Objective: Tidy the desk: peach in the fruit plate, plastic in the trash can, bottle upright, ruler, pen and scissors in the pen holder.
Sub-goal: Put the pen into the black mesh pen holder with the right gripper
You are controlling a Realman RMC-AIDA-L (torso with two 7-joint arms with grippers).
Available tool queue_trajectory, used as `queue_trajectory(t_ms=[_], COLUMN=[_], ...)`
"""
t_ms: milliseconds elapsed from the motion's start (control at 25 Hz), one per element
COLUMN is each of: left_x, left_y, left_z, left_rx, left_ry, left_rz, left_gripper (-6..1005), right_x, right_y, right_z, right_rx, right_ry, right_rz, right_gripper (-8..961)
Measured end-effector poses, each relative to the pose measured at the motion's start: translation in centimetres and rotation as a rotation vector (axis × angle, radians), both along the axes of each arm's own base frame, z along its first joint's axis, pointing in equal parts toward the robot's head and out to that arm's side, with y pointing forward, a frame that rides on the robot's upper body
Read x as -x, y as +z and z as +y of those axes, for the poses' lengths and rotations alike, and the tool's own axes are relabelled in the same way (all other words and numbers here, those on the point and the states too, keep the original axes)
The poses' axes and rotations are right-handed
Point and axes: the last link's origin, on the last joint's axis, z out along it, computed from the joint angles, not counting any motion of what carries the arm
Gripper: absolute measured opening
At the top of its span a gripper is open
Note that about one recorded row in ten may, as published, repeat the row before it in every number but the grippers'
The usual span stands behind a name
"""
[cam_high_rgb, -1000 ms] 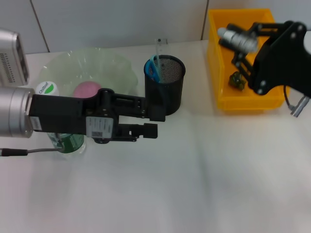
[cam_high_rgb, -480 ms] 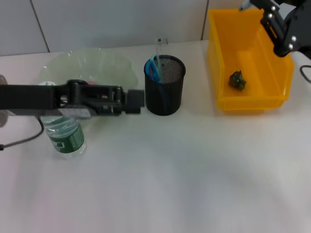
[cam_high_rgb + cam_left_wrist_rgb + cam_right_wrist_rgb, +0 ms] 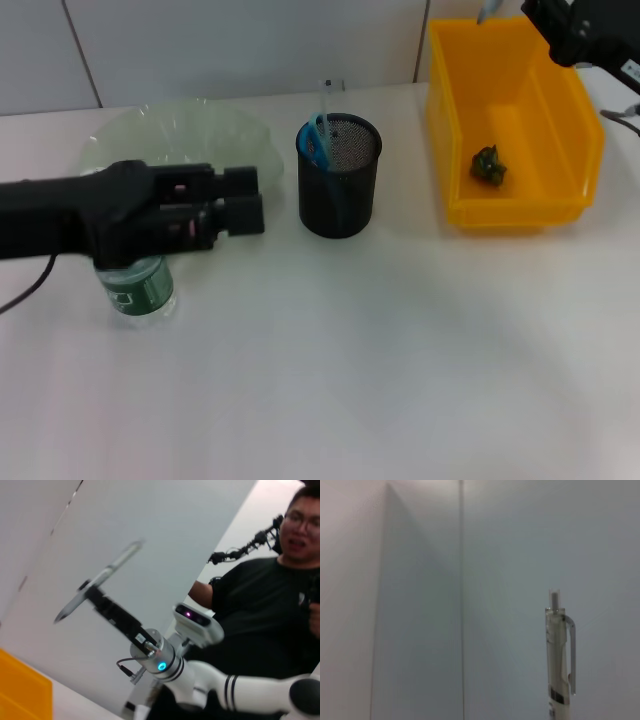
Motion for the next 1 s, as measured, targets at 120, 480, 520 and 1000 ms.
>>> queue_trajectory(t_ms=[120,480,520,1000], left_x=[0.5,6.4,6.7,9.3], left_y=[0.0,1.1,1.1,0.3], left_z=[-0.3,-2.7,-3.0,-5.0], left_rx=[-0.047,-0.408,-0.421,-0.493], left_ry=[-0.034,-0.082,-0.083,-0.097], left_rz=[0.008,0.171,0.179,0.234], left_gripper=[523,523,523,523], right_x=[0.1,-0.3,-0.3,0.9], right_y=[0.1,-0.4,-0.8,-3.0], right_z=[0.7,1.4,1.5,2.2], right_rx=[0.047,0.189,0.212,0.307], right_ry=[-0.046,-0.138,-0.148,-0.128], right_rz=[-0.002,-0.026,-0.052,-0.181], right_gripper=[137,137,137,137])
